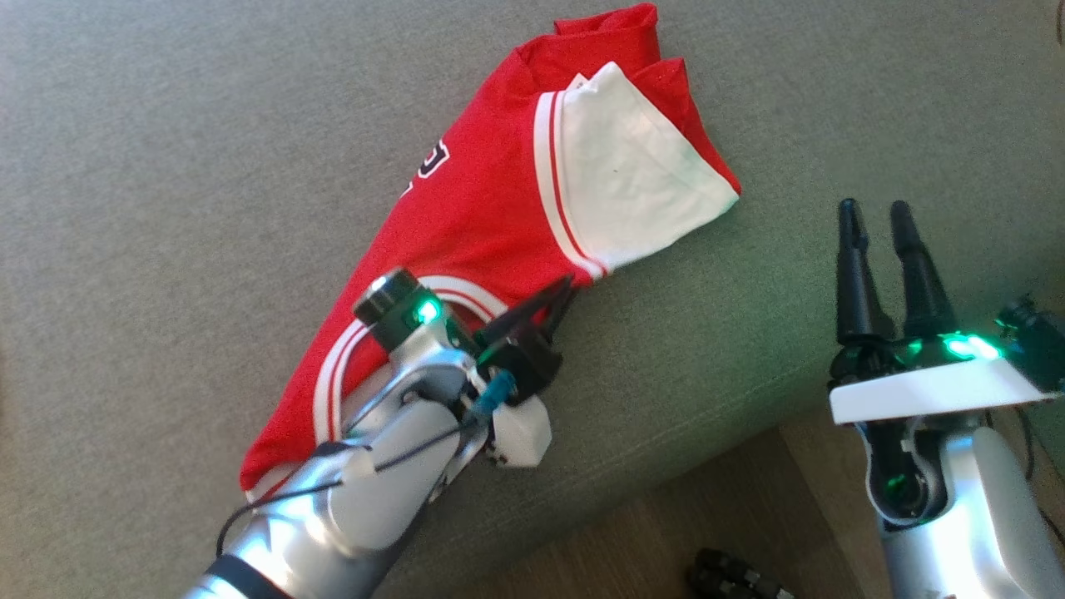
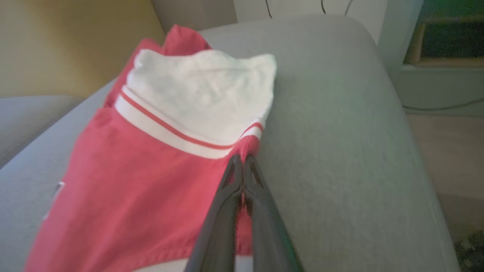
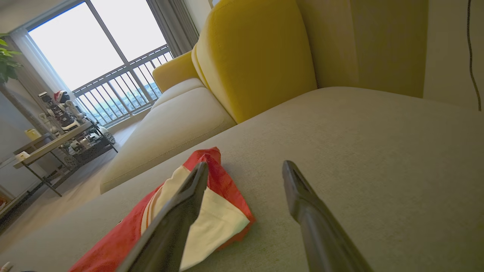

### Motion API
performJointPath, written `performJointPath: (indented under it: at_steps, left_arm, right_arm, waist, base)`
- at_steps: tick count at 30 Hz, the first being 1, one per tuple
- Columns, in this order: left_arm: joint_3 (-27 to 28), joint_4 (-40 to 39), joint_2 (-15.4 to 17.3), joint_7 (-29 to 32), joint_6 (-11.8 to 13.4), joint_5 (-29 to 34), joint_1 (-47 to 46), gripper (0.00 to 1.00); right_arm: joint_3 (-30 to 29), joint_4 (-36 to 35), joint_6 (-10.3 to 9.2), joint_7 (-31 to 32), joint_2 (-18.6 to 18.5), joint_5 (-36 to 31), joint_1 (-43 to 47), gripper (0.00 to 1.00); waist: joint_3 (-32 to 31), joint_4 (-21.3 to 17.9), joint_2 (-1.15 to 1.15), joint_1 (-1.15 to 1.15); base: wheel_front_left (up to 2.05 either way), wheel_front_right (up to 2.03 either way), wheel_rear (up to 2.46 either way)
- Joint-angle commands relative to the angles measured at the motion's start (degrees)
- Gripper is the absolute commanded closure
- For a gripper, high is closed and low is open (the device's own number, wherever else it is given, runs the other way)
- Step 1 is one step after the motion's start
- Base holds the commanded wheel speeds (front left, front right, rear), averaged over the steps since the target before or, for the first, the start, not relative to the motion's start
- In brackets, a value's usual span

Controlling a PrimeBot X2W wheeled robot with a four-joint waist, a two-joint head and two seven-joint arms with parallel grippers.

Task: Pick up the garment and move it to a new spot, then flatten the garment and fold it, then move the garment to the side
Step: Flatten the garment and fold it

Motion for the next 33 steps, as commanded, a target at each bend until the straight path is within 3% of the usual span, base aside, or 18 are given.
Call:
performJointPath:
  at_steps: [1, 6, 9, 10, 16, 21, 26, 27, 28, 33]
  left_arm:
    - [3.2, -4.6, 0.3, -0.3, 0.1, -2.2, -1.2, 1.00]
    - [12.4, -13.5, 1.9, -0.3, -0.3, -11.5, -0.4, 1.00]
    - [19.3, -15.5, 4.4, -0.3, -2.1, -17.7, -2.1, 1.00]
    - [19.3, -15.5, 4.4, -0.3, -2.1, -17.7, -2.1, 1.00]
    - [29.7, -14.3, 12.1, 4.0, -4.3, -25.6, -10.3, 1.00]
    - [35.6, -11.9, 18.0, 6.6, -4.3, -28.3, -16.7, 1.00]
    - [37.9, -7.3, 21.5, 6.3, -3.4, -27.8, -21.6, 1.00]
    - [38.1, -6.0, 21.7, 6.1, -3.5, -28.0, -22.5, 0.44]
    - [38.4, -4.5, 21.6, 6.0, -3.5, -28.4, -23.4, 0.00]
    - [38.5, -0.9, 20.7, 3.7, -3.6, -28.7, -25.8, 0.00]
  right_arm:
    - [2.0, -2.2, -0.01, -0.5, -0.4, 0.1, -0.4, 0.00]
    - [3.7, -1.8, -0.01, -0.5, -0.4, 0.7, 0.5, 0.00]
    - [4.4, -1.4, -0.01, -0.5, -0.4, 0.5, 0.8, 0.00]
    - [4.4, -1.4, -0.01, -0.5, -0.4, 0.5, 0.8, 0.00]
    - [7.5, -1.2, -0.01, -0.5, -0.4, 1.0, 0.9, 0.00]
    - [9.9, -0.6, -0.01, -0.5, -0.4, 1.0, 1.1, 0.00]
    - [11.1, 1.0, -0.01, -0.5, -0.4, 0.7, 0.7, 0.00]
    - [11.3, 1.3, -0.01, -0.5, -0.4, 0.6, 0.5, 0.00]
    - [11.6, 1.6, -0.01, -0.5, -0.4, 0.6, 0.2, 0.00]
    - [11.8, 2.8, -0.01, -0.5, -0.4, 0.3, -1.6, 0.00]
  waist:
    - [-0.6, 0.6, 0.00, 0.00]
    - [-1.9, 2.1, 0.00, 0.00]
    - [-2.5, 2.7, 0.00, 0.00]
    - [-2.5, 2.7, 0.00, 0.00]
    - [-1.8, 2.2, 0.00, 0.00]
    - [0.4, 1.0, 0.00, 0.00]
    - [3.0, 0.8, 0.00, 0.00]
    - [3.5, 1.0, 0.00, 0.00]
    - [3.9, 1.2, 0.00, 0.00]
    - [5.2, 3.1, 0.00, 0.00]
  base:
    - [0.00, 0.00, 0.00]
    - [0.00, 0.00, 0.00]
    - [0.00, 0.00, 0.00]
    - [0.00, 0.00, 0.00]
    - [0.00, 0.00, 0.00]
    - [0.00, 0.00, 0.00]
    - [0.00, 0.00, 0.00]
    - [0.00, 0.00, 0.00]
    - [0.00, 0.00, 0.00]
    - [0.00, 0.00, 0.00]
